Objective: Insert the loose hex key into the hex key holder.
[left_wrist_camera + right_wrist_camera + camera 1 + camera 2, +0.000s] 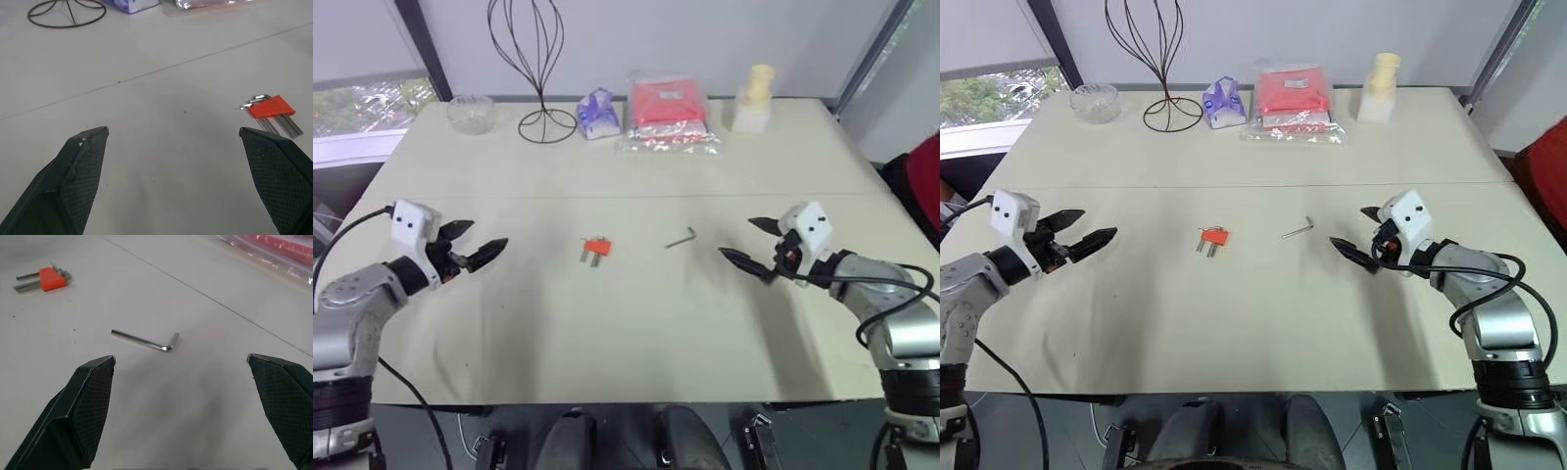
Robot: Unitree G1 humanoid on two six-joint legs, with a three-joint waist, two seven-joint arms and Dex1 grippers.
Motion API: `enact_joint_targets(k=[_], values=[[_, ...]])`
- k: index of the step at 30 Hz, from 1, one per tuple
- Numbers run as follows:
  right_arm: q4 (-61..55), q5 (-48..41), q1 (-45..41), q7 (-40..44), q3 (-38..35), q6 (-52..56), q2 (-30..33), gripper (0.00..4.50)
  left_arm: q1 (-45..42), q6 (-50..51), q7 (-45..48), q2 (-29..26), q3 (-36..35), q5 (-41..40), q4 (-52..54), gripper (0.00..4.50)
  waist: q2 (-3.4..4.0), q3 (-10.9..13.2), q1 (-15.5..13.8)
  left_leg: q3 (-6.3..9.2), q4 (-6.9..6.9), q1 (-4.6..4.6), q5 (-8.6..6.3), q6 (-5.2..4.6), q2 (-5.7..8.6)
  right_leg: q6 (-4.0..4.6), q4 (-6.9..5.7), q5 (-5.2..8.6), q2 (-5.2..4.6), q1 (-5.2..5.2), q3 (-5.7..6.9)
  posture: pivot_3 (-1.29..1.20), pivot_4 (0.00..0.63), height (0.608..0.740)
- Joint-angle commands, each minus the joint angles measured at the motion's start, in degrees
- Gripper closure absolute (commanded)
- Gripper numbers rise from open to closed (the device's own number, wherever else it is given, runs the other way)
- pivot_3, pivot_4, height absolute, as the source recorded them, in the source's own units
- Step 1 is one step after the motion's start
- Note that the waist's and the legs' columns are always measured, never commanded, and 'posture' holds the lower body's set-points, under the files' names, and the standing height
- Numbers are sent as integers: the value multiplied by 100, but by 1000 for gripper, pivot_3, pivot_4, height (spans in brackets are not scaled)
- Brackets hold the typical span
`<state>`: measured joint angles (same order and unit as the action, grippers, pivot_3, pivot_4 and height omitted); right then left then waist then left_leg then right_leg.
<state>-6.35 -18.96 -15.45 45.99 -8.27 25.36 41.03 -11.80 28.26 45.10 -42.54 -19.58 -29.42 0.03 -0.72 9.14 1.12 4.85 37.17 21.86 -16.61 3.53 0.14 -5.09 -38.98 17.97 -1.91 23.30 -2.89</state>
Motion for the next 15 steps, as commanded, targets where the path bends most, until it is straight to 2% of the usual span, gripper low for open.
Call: enact_joint_targets(k=[1, 15], values=[[-5, 46, -126, 111, 18, -233, 73, 25, -172, -160, 93, -141, -142, 9, -79, 0, 0, 1, -2, 0, 0, 0, 0, 0, 0, 0, 0, 0, 0, 0, 0, 0, 150, 740], [276, 233, -375, 300, 230, -492, 48, 25, -372, -255, 539, -239, 39, 46, -357, 0, 0, 6, -8, 0, 0, 1, 0, 0, 0, 0, 0, 0, -1, 1, 0, 0, 150, 740]])
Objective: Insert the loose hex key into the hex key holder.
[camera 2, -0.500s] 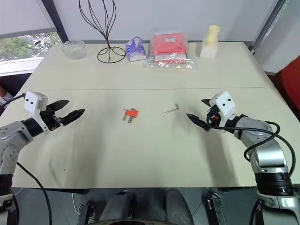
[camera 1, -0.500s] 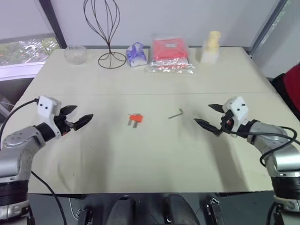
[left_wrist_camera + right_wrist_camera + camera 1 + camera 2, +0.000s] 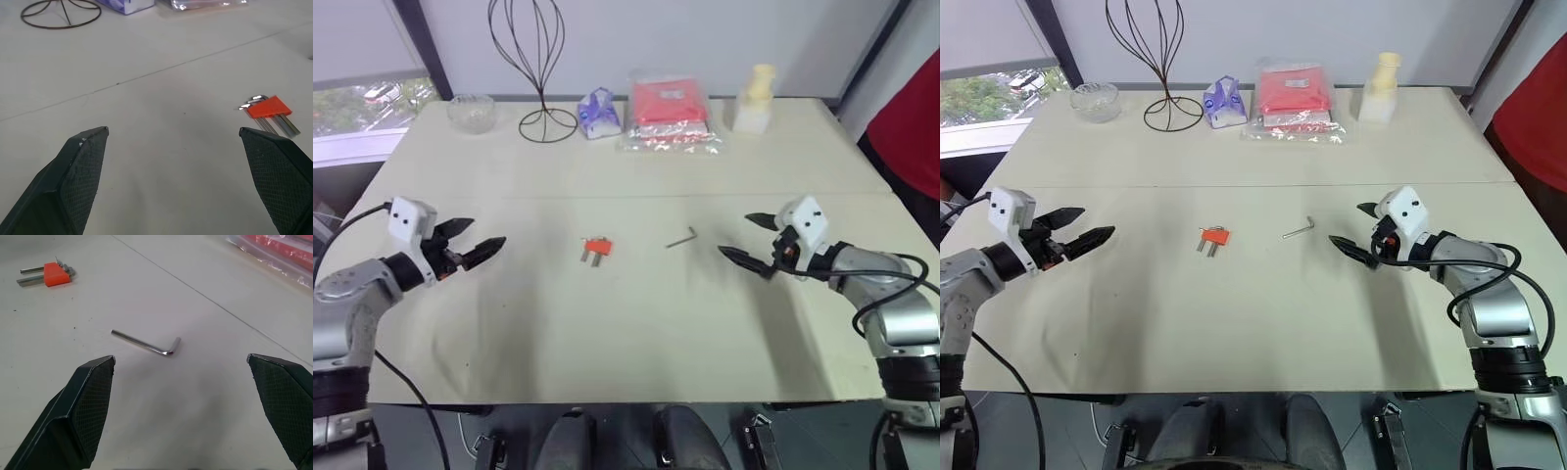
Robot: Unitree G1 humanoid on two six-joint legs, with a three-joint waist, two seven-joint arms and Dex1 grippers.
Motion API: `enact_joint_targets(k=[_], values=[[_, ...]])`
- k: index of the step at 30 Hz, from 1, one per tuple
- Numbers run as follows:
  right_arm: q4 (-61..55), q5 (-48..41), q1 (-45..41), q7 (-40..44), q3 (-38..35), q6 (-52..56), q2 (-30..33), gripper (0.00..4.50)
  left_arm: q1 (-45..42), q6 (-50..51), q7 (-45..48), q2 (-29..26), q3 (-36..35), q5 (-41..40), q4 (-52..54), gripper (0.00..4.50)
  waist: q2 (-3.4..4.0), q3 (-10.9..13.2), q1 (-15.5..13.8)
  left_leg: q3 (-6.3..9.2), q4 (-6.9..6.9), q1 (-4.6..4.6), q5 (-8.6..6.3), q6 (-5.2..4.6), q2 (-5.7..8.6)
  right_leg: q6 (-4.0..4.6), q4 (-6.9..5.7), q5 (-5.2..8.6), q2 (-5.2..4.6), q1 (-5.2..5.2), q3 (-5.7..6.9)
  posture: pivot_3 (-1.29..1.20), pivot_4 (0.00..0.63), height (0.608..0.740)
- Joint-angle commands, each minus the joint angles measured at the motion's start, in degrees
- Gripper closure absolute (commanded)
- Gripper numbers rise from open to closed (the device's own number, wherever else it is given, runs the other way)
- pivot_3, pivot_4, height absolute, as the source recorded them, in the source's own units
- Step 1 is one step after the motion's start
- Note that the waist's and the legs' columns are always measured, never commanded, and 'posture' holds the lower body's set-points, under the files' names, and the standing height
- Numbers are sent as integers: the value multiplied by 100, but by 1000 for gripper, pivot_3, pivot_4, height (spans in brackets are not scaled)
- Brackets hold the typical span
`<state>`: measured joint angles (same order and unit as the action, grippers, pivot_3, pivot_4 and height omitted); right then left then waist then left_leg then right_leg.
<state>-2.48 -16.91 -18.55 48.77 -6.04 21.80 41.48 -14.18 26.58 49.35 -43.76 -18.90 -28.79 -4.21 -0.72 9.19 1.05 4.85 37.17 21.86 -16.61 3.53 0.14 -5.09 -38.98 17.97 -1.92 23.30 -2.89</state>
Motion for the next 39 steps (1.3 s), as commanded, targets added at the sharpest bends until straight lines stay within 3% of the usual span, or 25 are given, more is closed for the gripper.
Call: enact_joint_targets(k=[1, 12, 19, 23, 29, 34, 39], values=[[-118, 27, -60, 20, 20, -140, 0, 25, -146, -91, 151, -127, -12, -3, 54, 0, 0, 1, 0, 0, 0, 0, 0, 0, 0, 0, 0, 0, 0, 0, 0, 0, 150, 740], [-121, 76, -109, 39, 140, -207, -27, 25, -276, -257, 396, -145, 140, 227, -77, 0, 2, 3, 2, 0, 0, 0, 0, 0, 0, 0, 0, 0, 0, 0, 0, 0, 150, 740], [420, 604, -768, 382, 1124, -876, -442, 25, -660, -1043, 1204, -532, 848, 816, -483, 0, 4, 8, 30, -4, 1, -2, 0, 0, 4, 1, 0, 0, 10, 1, 0, 0, 150, 740], [1826, 980, -1763, 436, 1810, -1574, -1510, 25, -1018, -938, 1669, -692, 1075, 778, -554, 0, 2, 15, 141, -3, 1, -2, 0, 0, 3, 1, -2, 0, 15, 3, 1, 0, 150, 740], [4411, 1341, -3090, 432, 2021, -2640, -2597, 25, -797, -693, 1707, -688, 989, 627, -73, 0, 10, 21, 187, -2, -2, 5, 1, 1, 1, 1, -7, -1, 13, 14, 1, 0, 150, 740], [5878, 1633, -3763, 554, 2064, -3255, -3141, 25, -180, -309, 1573, -753, 693, 365, 656, 0, 11, 22, 294, 2, -3, 9, 1, 2, -5, 1, -10, -1, 7, 19, 1, 0, 150, 740], [6559, 1810, -3987, 667, 2015, -3564, -3400, 25, 321, -83, 1309, -740, 364, 218, 1065, 0, 13, 23, 300, 5, -3, 9, 1, 1, -6, 2, -14, -1, 6, 19, 1, 0, 150, 740]])
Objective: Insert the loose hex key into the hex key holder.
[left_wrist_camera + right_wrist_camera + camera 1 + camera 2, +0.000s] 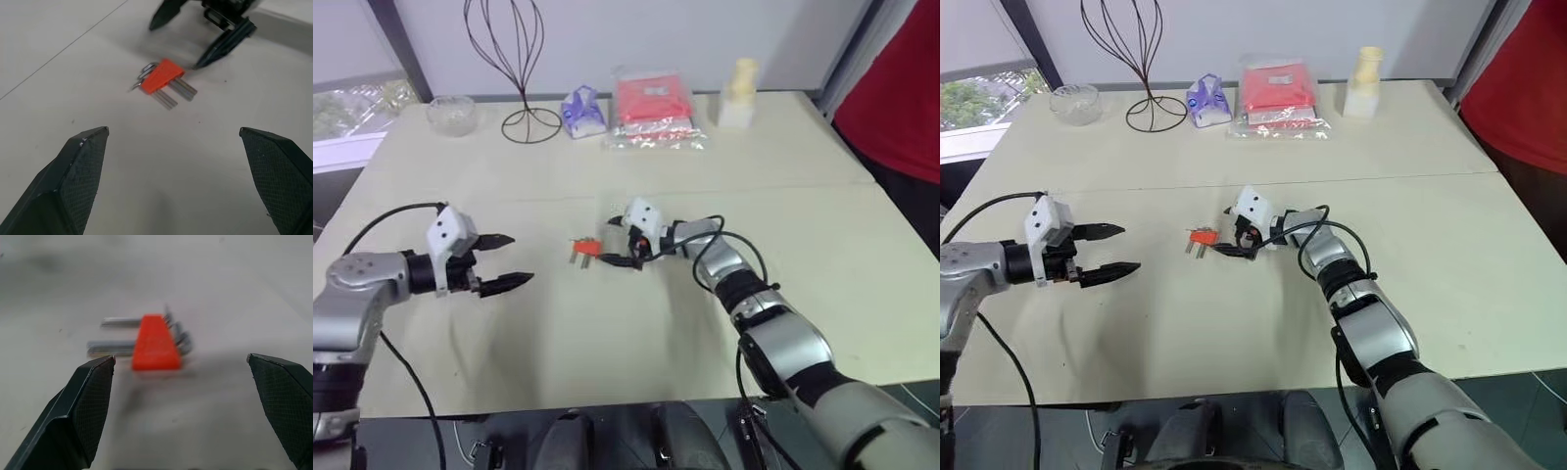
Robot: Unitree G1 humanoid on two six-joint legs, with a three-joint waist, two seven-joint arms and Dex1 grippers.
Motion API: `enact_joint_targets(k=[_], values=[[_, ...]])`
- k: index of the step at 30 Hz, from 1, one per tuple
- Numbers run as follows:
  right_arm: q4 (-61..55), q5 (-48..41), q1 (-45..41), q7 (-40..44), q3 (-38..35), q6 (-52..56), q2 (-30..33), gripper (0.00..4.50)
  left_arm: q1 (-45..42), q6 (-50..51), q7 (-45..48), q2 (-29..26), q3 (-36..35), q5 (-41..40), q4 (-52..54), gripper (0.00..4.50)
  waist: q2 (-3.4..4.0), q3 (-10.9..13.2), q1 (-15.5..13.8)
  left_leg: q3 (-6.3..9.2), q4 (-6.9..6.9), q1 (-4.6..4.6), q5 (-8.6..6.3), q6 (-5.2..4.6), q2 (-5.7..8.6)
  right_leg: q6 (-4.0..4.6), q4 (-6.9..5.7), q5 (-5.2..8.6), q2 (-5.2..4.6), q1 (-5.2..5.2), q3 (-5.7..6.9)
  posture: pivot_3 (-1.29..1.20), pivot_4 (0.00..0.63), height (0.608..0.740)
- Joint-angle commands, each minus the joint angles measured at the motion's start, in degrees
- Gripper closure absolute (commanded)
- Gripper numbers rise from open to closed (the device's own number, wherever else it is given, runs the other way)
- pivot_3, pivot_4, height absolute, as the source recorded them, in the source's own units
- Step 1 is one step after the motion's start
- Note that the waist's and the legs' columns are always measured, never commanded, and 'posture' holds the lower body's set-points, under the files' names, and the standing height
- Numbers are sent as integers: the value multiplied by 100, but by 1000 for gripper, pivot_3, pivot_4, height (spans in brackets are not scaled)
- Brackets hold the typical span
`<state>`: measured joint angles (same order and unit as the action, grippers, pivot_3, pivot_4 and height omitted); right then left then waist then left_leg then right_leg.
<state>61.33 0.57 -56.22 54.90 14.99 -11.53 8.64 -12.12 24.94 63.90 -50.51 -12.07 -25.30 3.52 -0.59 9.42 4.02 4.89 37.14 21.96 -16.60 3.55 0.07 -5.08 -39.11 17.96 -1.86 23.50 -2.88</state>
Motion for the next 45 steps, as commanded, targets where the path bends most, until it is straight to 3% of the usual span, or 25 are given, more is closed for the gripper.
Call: enact_joint_targets(k=[1, 8, 11, 16, 25, 28, 31, 36, 39, 45], values=[[270, 90, -251, 37, -106, -267, -159, 25, 191, 96, -205, -41, -358, -145, 347, 0, 0, 0, 2, -1, 0, -1, 0, 0, 0, 0, -1, 0, -1, 0, 0, 0, 150, 740], [743, 242, -461, -156, -229, -381, -395, 25, 383, 155, -479, 98, -364, -211, 550, 0, 1, 0, 5, -1, 0, -3, 0, 0, 0, 0, -5, 0, -1, 0, -1, 0, 150, 740], [870, 284, -529, -138, -274, -380, -483, 845, 371, 138, -574, 166, -301, -187, 554, 0, 1, 1, 5, -1, 0, -4, 0, 0, 0, 0, -5, 0, -2, 1, -1, 0, 150, 740], [924, 386, -554, -47, -305, -413, -488, 3456, 337, 143, -643, 200, -291, -182, 544, 0, 1, 1, 5, -2, 0, -4, 0, 0, 1, 0, -5, 0, -3, 0, -1, 0, 150, 740], [346, 740, -687, -341, -202, -1333, -102, 3535, -128, 149, -350, 117, -164, -221, 130, 0, 3, 2, -8, -1, 1, -2, 1, 2, 5, 0, -5, 0, -4, 0, 0, 0, 150, 740], [-289, 1252, -789, -967, -14, -2355, 314, 3535, -735, 451, -406, 368, -228, -571, -203, 0, 5, 3, -14, -1, 4, 4, 1, 3, 8, 0, -6, 0, -6, 4, 2, 0, 150, 740], [-810, 2331, -816, -1902, 477, -3268, 902, 3535, -1352, 918, -311, 460, -272, -1038, -313, 0, 2, 2, 3, -2, 7, 15, 2, 4, 8, -1, -10, -1, -6, 16, 3, 0, 150, 740], [-1365, 3274, -797, -3337, 680, -4011, 1451, 3535, -2327, 1370, 63, 471, -110, -1389, -891, 0, 0, 1, 23, -8, 5, 23, 17, 31, 14, -1, -10, -1, 4, 28, 0, 0, 150, 740], [-1578, 3614, -770, -4011, 700, -4197, 1606, 3535, -3025, 1193, 383, 601, 179, -1153, -1752, 0, -1, 1, 23, -7, 9, 30, 24, 42, 17, -1, -20, -1, 8, 37, 0, 0, 150, 740], [-1833, 3771, -764, -4572, 693, -4245, 1677, 3535, -3945, 449, 1105, 935, 836, -452, -3210, 0, -1, 1, 25, -11, 9, 32, 34, 60, 20, 0, -18, -1, 10, 36, 1, 0, 150, 740]])
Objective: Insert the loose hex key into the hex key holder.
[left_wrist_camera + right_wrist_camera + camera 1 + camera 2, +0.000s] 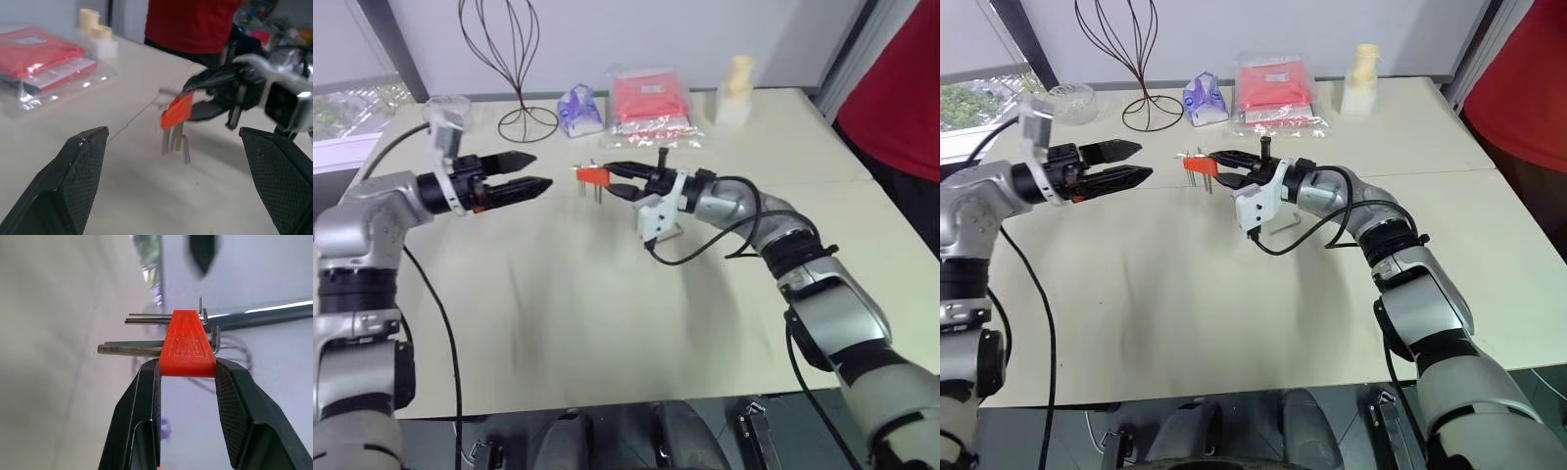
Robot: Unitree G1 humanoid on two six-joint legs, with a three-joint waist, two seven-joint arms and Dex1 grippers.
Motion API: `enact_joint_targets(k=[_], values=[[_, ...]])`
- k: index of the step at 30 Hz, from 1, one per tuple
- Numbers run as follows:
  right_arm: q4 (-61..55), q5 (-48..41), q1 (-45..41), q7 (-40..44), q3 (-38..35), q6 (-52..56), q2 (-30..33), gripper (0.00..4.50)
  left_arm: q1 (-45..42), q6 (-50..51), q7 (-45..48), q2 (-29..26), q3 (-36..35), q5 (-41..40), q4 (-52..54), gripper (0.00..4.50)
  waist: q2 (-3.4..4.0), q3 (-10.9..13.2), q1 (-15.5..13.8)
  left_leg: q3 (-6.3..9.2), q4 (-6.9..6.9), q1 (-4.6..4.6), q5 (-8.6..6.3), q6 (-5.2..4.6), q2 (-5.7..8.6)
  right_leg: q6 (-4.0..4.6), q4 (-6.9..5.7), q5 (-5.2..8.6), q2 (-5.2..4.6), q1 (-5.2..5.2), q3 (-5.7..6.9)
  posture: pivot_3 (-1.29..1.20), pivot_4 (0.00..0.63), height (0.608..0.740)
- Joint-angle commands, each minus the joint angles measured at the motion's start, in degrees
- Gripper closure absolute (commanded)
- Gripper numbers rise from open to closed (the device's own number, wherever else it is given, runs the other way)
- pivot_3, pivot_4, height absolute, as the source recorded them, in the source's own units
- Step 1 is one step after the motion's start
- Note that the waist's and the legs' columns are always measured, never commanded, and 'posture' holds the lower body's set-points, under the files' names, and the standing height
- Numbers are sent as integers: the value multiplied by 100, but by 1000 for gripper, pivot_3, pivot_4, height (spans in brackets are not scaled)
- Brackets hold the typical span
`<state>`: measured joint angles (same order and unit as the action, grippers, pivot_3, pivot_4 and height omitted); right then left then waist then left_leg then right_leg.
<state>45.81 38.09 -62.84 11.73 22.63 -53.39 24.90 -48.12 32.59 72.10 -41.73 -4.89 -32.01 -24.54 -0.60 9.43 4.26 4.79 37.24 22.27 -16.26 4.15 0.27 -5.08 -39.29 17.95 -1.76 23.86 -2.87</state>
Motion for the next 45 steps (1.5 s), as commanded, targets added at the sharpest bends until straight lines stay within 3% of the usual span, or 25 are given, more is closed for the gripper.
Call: enact_joint_targets(k=[1, 9, 24, 27, 34, 45], values=[[-326, 24, -92, -289, -64, -54, 56, 3535, -478, -410, 359, 138, 171, 290, -596, 0, 0, 0, 2, 0, 1, 3, 0, 1, 0, 0, 0, 0, 1, 2, 1, 0, 150, 740], [-613, 56, 35, -222, 41, 87, 132, 3535, -1249, -912, 693, 678, 248, 637, -1599, 0, -1, 0, 21, 0, 3, 8, 1, 2, 0, 0, 0, 0, 1, 6, 1, 0, 150, 740], [-831, -55, 140, -142, 82, 246, 38, 3535, -1392, -978, 778, 1135, 190, 765, -1711, 0, -1, 0, 147, 7, 2, 8, 2, 2, -1, 0, -2, 0, 2, 8, 1, 0, 150, 740], [-857, -72, 156, -117, 78, 262, 34, 3535, -1402, -1050, 777, 1205, 213, 803, -1775, 934, -1, 0, 147, 7, 3, 8, 2, 2, -1, 0, -3, 0, 2, 8, 1, 0, 150, 740], [-932, -118, 221, -43, 63, 318, 38, 3535, -1405, -1082, 842, 1242, 234, 847, -1852, 4331, -2, 0, 146, 6, 4, 9, 2, 2, -1, 0, -4, 0, 1, 7, 2, 0, 150, 740], [-933, -176, 225, 9, 69, 398, 13, 3535, -1253, -1119, 701, 1241, 192, 926, -1743, 4444, -2, 0, 149, 7, 7, 9, 2, 2, -1, 0, -6, 0, 1, 8, 1, 0, 150, 740]])
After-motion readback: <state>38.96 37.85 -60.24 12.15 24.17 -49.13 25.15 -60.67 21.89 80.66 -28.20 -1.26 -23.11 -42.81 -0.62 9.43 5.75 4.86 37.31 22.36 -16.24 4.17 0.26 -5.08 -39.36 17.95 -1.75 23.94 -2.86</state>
